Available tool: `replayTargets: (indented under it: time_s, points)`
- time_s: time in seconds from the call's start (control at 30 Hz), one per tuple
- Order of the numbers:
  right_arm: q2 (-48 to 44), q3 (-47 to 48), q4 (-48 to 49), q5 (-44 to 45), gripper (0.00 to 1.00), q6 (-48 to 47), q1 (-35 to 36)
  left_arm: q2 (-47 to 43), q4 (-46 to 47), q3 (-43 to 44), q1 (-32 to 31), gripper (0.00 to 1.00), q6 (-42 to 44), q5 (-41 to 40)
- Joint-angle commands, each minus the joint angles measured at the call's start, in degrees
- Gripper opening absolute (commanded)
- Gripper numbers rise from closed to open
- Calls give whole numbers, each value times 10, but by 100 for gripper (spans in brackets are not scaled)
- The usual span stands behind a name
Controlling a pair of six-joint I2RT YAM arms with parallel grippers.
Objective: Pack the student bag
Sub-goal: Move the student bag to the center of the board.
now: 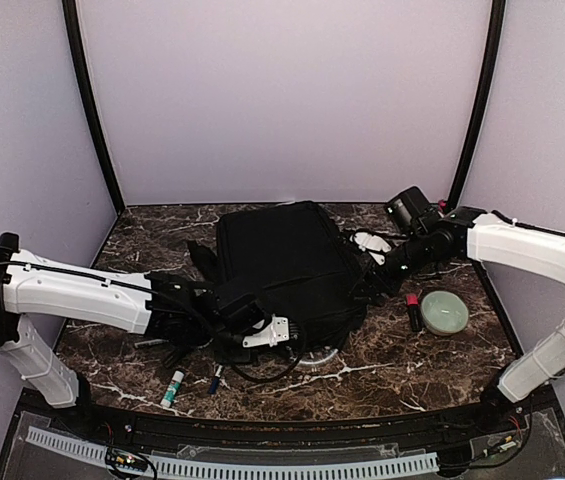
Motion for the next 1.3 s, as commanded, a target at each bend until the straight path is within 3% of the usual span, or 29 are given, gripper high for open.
replayTargets:
  time_s: [0.0,0.17,0.3,0.37,0.43,0.53,0.83,1.0,1.17,1.27]
  points:
    - [14,-23,9,61,84,-14,-4,40,26,-14,10,68,61,-19]
    - [64,-9,9,95,76,-15,-4,91,71,-13,18,57,80,-83]
    - [139,19,5,126,70,-14,-3,109,88,-5,18,45,92,-80]
    - [170,40,18,147,68,-16,-3,118,90,2,19,33,96,-81]
    - [202,63,27,161,67,-16,-4,126,87,12,20,12,92,-75]
    - [252,102,31,170,66,-15,-4,133,85,19,20,0,79,-62]
    - [362,249,13,161,64,-4,-3,115,110,40,20,0,29,44]
    - [400,304,0,139,64,1,-3,154,99,102,20,0,6,102]
    - [405,326,-8,131,64,1,-4,189,105,143,26,1,-10,110]
    - [368,312,-10,120,64,-2,-7,202,99,163,39,17,-23,114]
